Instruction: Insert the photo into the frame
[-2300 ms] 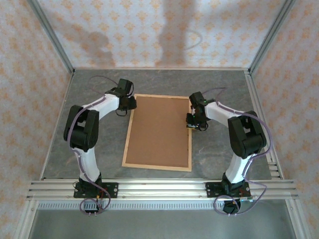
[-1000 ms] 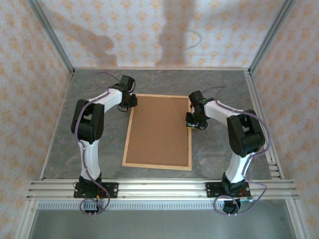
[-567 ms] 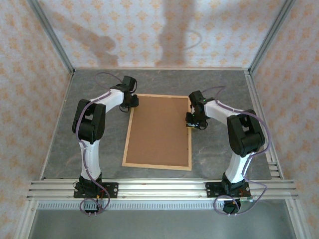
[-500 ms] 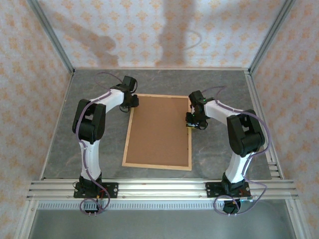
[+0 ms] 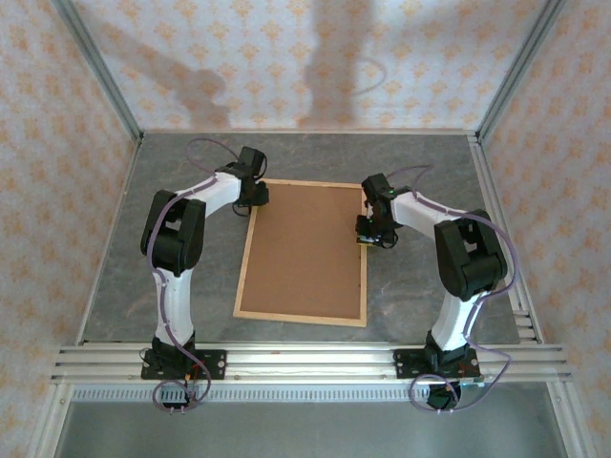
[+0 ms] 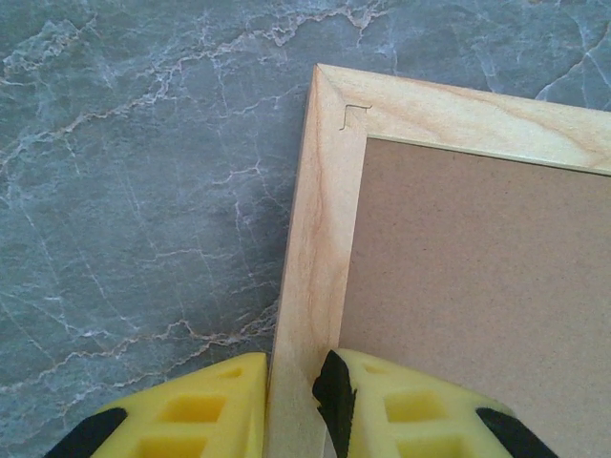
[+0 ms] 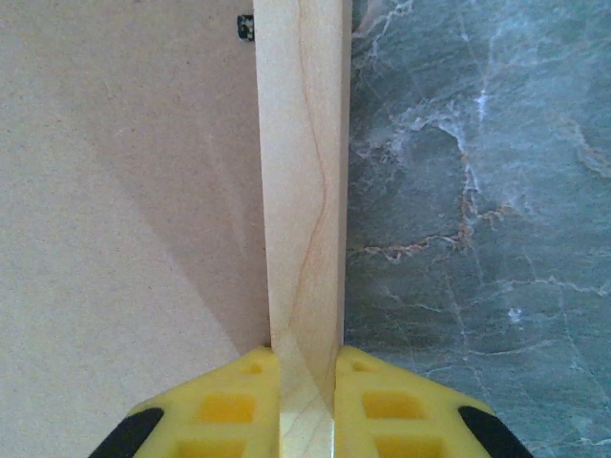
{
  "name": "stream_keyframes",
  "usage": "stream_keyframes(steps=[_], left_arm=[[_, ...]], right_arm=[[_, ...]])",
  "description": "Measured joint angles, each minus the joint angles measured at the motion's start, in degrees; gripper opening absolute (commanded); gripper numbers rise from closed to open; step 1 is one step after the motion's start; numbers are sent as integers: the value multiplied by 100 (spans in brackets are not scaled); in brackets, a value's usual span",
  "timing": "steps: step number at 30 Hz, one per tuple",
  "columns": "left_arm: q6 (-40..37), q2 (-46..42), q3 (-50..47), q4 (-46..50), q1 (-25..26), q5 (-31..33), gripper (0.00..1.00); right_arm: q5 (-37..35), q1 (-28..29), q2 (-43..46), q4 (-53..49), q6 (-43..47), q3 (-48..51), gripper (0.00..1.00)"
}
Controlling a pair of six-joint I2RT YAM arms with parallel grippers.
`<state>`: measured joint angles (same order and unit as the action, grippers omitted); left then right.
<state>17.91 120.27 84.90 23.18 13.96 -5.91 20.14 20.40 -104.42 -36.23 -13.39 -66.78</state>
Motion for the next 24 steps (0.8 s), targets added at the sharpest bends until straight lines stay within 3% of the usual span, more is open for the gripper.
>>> stream_keyframes(steps=[24], left_arm=[[15,-59,-258,-505,33,-72,26]], right_arm=[[-2,-11,-37,-92,2,-63,15]])
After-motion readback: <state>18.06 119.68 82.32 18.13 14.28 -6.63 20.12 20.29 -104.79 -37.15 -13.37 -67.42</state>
